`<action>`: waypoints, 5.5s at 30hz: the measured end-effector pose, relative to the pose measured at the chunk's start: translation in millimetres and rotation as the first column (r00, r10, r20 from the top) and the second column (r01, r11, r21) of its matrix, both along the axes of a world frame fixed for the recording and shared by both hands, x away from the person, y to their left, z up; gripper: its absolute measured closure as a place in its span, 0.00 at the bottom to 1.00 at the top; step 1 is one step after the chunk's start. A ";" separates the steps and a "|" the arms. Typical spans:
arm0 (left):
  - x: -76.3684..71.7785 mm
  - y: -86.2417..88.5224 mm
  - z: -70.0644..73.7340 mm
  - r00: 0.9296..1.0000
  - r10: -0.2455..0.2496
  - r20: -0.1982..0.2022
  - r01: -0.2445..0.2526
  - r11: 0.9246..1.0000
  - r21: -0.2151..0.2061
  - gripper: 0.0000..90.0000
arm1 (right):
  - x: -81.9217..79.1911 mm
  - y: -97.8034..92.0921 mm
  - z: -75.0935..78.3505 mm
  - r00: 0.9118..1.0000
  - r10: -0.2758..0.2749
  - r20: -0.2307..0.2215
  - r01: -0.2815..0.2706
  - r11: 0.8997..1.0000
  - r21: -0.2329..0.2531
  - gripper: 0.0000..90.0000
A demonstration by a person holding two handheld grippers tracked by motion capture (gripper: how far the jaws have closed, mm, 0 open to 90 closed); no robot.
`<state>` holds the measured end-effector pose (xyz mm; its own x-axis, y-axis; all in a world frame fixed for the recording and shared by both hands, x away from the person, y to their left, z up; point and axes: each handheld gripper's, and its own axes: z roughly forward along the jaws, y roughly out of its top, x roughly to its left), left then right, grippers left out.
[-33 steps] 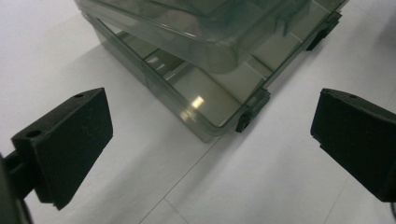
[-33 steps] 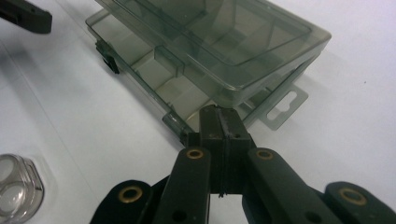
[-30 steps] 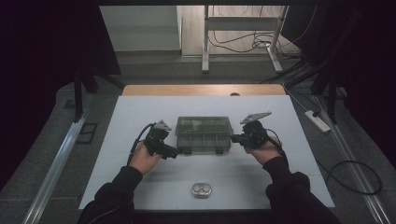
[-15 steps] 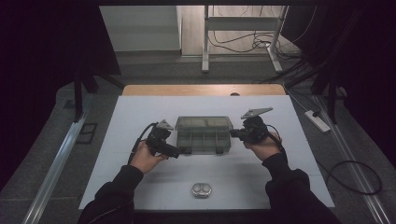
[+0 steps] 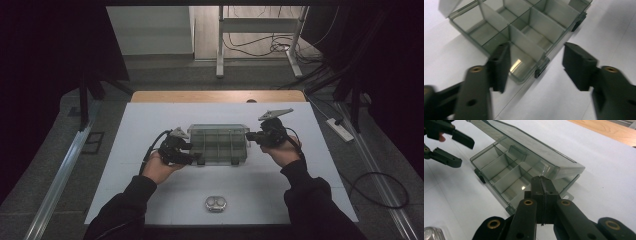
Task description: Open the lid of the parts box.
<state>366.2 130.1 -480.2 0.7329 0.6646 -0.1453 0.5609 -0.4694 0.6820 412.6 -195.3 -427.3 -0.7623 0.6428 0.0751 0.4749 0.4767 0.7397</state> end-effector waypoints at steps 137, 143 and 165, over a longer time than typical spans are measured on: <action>5.7 -21.0 -4.6 1.000 -0.022 0.011 0.022 0.999 0.028 0.71 | 50.7 19.4 -14.3 0.998 -0.043 -0.039 0.041 0.997 -0.059 0.64; 1.8 -7.5 -2.7 1.000 -0.005 0.005 0.005 1.000 0.023 0.61 | 36.6 20.5 -17.5 0.999 -0.025 -0.034 0.022 0.996 -0.084 0.57; -16.8 27.7 0.8 0.997 0.079 0.010 -0.078 0.996 -0.032 0.25 | -10.0 11.4 -21.3 0.997 0.033 -0.072 -0.038 0.997 -0.068 0.23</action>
<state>349.3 157.9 -479.4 0.6804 0.7153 -0.1594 0.5876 -0.4025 0.7019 402.5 -183.8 -448.6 -0.7793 0.6208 0.0855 0.5064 0.5435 0.6694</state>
